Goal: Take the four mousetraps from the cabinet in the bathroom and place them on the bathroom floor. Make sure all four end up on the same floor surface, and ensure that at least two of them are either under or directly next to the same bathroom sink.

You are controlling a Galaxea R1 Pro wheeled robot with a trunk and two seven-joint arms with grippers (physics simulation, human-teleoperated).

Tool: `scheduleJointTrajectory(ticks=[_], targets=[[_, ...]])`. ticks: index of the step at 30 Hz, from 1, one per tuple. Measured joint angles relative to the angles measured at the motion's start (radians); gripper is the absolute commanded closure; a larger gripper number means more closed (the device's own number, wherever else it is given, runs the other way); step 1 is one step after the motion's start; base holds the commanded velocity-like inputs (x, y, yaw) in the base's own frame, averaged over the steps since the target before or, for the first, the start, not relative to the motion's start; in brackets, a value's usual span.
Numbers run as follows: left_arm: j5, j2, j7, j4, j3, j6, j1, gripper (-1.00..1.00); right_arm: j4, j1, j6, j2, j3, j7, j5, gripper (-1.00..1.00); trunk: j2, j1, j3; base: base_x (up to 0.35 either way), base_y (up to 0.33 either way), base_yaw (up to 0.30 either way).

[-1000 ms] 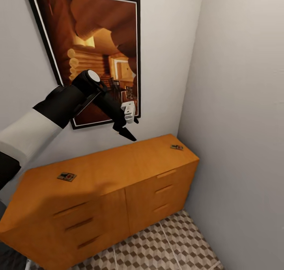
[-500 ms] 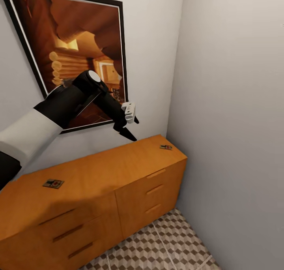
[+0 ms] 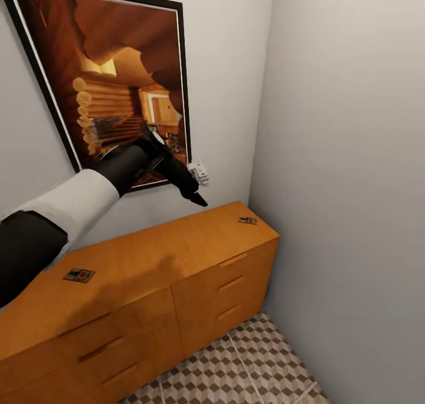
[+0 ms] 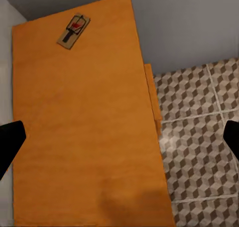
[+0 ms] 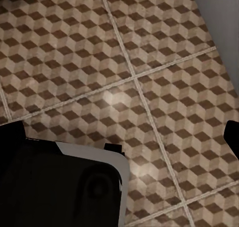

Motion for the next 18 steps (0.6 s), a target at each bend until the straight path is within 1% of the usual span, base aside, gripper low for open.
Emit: scheduleJointTrajectory(ticks=[1, 4, 8, 13, 16, 18], targets=[[0.003, -0.049, 0.102, 0.098, -0.003, -0.002, 0.000, -1.00, 0.000, 0.000, 0.000, 0.000, 0.000, 0.000, 0.000, -1.00, 0.000, 0.000, 0.000, 0.000, 0.000, 0.000], [0.004, -0.069, 0.145, 0.144, -0.003, -0.002, 0.000, -1.00, 0.000, 0.000, 0.000, 0.000, 0.000, 0.000, 0.000, -1.00, 0.000, 0.000, 0.000, 0.000, 0.000, 0.000], [0.008, -0.079, 0.166, 0.165, -0.002, -0.002, 0.000, -1.00, 0.000, 0.000, 0.000, 0.000, 0.001, 0.000, 0.001, -1.00, 0.000, 0.000, 0.000, 0.000, 0.000, 0.000], [0.012, -0.082, 0.179, 0.172, -0.002, -0.004, 0.003, -1.00, 0.000, 0.000, 0.000, 0.000, 0.001, 0.000, 0.001, -1.00, 0.000, 0.000, 0.000, 0.000, 0.000, 0.000], [0.013, -0.082, 0.184, 0.174, -0.002, -0.018, 0.014, -1.00, 0.000, 0.000, 0.000, 0.000, 0.001, 0.000, 0.001, -1.00, 0.000, 0.000, 0.000, 0.000, 0.000, 0.000], [0.012, -0.084, 0.187, 0.175, -0.002, -0.040, 0.028, -1.00, 0.000, 0.000, 0.000, 0.000, 0.001, 0.000, 0.001, -1.00, 0.000, 0.000, 0.000, 0.000, 0.000, 0.000]])
